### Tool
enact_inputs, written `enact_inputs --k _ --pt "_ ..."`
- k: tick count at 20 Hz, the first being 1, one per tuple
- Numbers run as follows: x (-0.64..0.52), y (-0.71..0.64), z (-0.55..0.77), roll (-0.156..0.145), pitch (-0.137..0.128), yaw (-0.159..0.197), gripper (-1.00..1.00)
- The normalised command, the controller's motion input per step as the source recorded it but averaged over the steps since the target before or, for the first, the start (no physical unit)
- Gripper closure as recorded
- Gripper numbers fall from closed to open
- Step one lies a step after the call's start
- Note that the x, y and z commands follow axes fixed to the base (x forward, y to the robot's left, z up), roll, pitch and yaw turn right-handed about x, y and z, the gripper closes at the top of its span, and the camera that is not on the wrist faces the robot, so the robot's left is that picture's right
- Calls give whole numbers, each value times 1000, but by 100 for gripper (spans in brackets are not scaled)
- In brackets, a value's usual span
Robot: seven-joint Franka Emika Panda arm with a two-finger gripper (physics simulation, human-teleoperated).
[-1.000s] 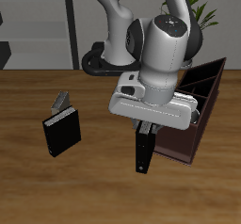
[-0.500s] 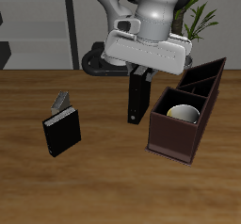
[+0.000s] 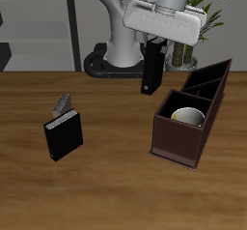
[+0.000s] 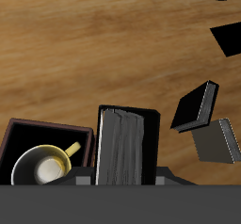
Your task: Place the white-yellow mug into the left desk caddy's right compartment and place the left black book into the left desk caddy's back compartment and place the right black book into the left desk caddy's front compartment
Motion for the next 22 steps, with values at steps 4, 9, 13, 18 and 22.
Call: enact_inputs --k 4,9,13,18,22 --pt "-439 333 81 46 -27 7 100" --pt "-404 325 7 39 -25 -29 100" --pt "-370 331 -71 36 -23 -22 100" --pt "-312 234 -158 19 -43 -26 100" --pt "-408 339 -312 48 -33 -14 100"
